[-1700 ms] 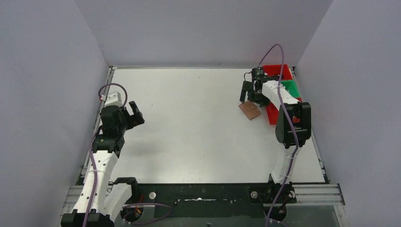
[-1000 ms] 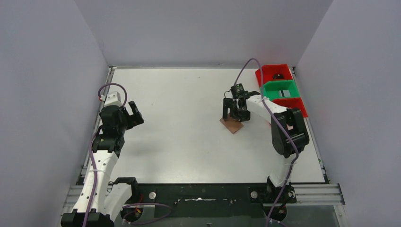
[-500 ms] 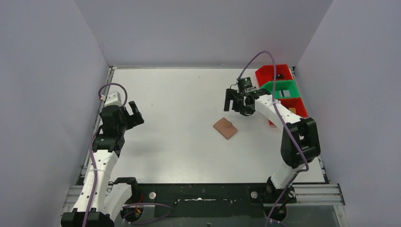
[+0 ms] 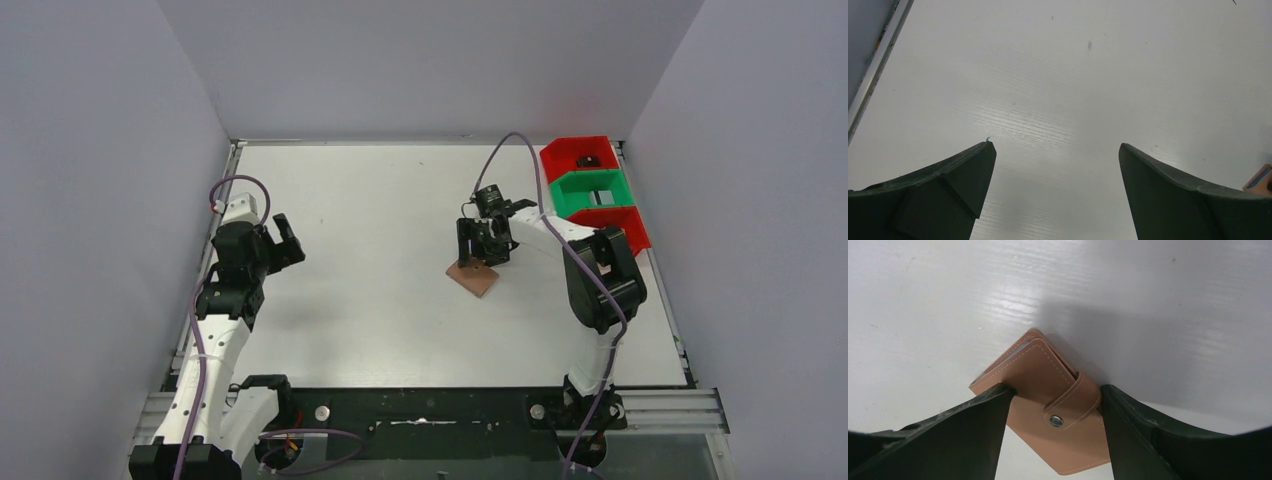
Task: Take the credit cards out of the card holder
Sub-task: Move the card holder to the center of the board.
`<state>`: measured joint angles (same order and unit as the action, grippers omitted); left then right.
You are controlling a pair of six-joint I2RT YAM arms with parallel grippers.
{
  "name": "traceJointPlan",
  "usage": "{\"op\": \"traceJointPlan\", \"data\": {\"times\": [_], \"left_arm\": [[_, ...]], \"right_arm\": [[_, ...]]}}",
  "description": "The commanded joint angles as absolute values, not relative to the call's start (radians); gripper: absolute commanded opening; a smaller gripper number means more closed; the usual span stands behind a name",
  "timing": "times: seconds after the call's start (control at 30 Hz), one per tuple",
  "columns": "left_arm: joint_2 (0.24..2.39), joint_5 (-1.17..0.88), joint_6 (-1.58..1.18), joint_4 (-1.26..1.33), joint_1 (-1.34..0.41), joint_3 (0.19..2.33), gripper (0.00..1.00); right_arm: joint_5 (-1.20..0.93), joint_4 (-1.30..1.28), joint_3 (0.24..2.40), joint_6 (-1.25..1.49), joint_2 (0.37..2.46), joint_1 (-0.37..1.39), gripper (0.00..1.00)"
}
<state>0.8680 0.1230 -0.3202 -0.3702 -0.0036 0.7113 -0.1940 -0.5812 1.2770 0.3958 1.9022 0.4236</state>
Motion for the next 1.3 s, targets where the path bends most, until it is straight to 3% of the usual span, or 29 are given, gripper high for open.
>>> {"op": "traceJointPlan", "data": {"times": [0.0, 0.27, 0.47, 0.63, 0.9, 1.07, 1.27], "left_arm": [[0.864, 0.117, -0.307, -0.332, 0.003, 0.726, 0.97], [0.882, 0.107, -0.305, -0.332, 0.004, 0.729, 0.97], [0.883, 0.105, -0.305, -0.334, 0.005, 0.73, 0.97], [0.877, 0.112, -0.305, -0.337, 0.005, 0.729, 0.97], [0.874, 0.104, -0.305, -0.334, 0.005, 0.729, 0.97], [0.872, 0.107, -0.304, -0.336, 0.006, 0.729, 0.97], [0.881, 0.1, -0.302, -0.334, 0.006, 0.728, 0.97]], "right_arm": [[-0.221, -0.549, 1.206, 0.462, 1.828, 0.501, 0.63], [-0.137, -0.522, 1.186, 0.683, 1.76, 0.738, 0.64], [0.057, -0.632, 1.333, 0.678, 1.719, 0.778, 0.78], [0.276, -0.718, 1.411, 0.663, 1.657, 0.647, 0.88], [0.381, -0.698, 1.488, 0.668, 1.634, 0.262, 0.9], [0.382, -0.733, 1.635, 0.707, 1.764, 0.102, 0.86], [0.423, -0.82, 1.904, 0.782, 1.985, 0.03, 0.85]]}}
